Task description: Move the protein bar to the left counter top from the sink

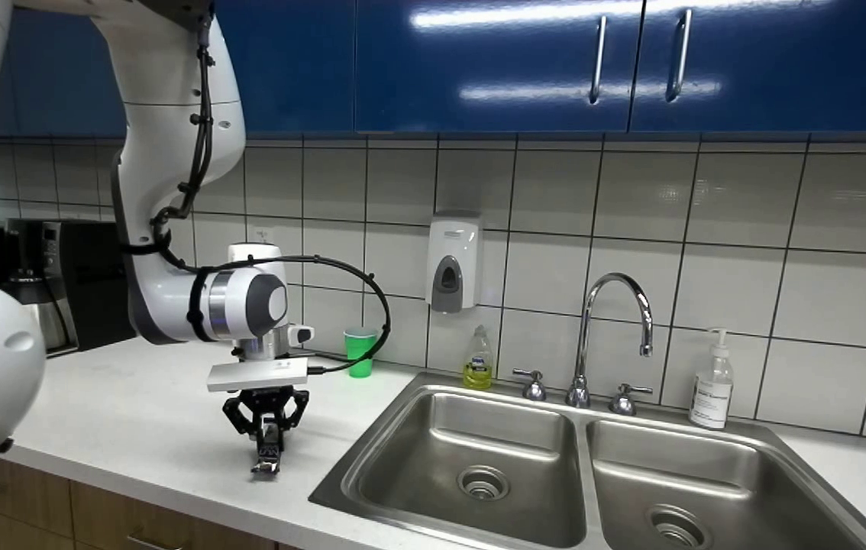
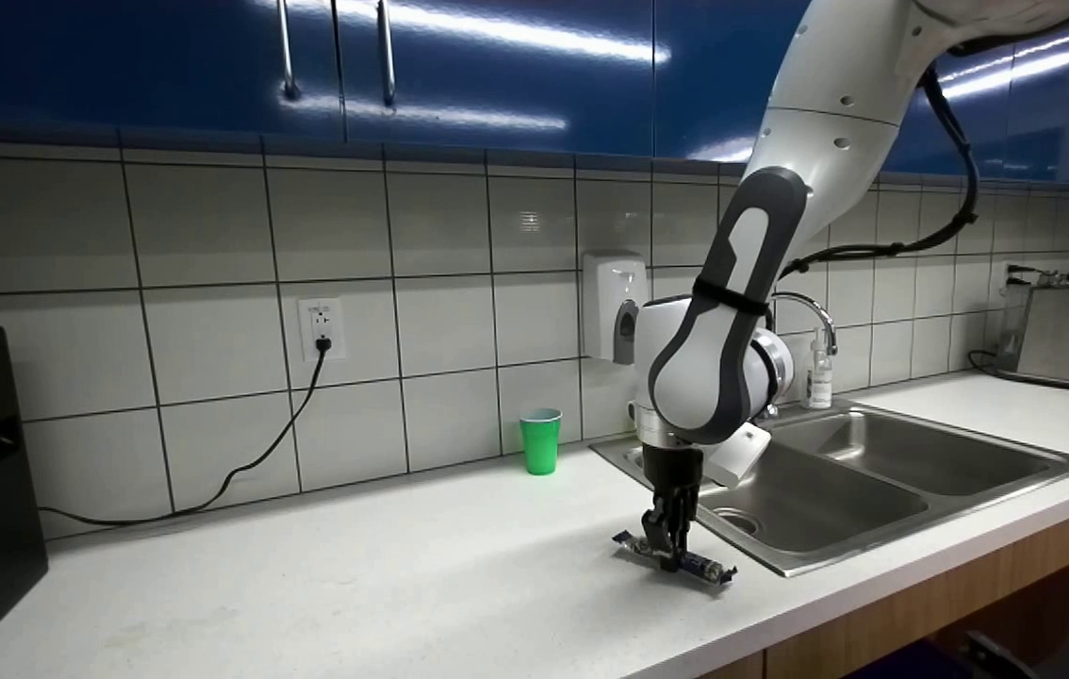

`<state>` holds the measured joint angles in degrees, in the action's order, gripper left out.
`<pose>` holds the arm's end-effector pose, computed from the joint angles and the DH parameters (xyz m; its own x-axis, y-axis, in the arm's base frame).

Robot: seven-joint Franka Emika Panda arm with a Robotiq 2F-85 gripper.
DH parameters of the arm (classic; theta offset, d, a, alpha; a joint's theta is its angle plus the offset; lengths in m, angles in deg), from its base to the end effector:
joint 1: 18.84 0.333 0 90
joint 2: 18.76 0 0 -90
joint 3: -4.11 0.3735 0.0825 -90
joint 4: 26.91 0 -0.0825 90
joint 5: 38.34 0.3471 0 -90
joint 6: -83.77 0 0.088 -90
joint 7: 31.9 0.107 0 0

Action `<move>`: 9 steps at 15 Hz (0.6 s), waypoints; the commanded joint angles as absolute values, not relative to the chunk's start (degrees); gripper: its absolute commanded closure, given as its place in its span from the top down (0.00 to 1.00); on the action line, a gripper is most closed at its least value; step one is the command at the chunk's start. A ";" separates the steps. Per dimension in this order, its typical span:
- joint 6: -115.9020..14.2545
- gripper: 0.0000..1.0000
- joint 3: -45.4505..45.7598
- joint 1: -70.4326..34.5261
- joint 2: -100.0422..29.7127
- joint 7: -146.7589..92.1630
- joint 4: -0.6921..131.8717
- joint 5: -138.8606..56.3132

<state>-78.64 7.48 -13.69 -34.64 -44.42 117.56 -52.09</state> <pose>0.4595 0.0812 0.2667 0.8293 0.5586 0.0162 0.5563 -0.8280 0.0696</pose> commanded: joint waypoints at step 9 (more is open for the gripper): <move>-79.03 1.00 8.22 -14.95 -31.55 -45.84 119.28 -51.67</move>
